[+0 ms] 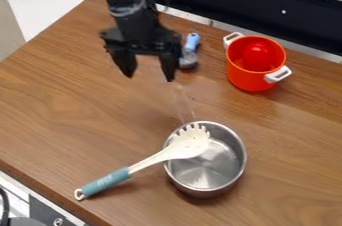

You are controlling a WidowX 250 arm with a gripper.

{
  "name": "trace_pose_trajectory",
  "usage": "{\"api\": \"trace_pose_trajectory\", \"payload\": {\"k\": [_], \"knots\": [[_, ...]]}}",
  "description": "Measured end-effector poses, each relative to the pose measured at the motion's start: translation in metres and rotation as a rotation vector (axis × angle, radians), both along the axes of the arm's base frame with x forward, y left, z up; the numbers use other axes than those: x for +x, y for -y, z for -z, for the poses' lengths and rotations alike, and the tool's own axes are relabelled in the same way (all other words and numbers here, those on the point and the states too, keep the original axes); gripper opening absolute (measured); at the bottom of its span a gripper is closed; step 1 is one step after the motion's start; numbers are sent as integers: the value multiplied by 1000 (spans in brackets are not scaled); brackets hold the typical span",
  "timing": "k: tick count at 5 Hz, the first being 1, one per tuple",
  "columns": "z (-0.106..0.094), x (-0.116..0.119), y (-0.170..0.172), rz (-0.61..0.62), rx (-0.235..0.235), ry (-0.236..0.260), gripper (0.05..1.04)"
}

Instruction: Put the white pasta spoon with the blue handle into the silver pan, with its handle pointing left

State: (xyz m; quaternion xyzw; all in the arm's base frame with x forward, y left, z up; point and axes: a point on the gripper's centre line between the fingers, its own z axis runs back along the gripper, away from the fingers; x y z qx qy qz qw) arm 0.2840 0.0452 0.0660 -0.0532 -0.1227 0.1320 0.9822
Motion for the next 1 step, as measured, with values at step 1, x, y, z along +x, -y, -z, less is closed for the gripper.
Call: {"api": "trace_pose_trajectory", "payload": {"k": [1], "knots": [[9, 12, -11, -92, 16, -14, 998]]}}
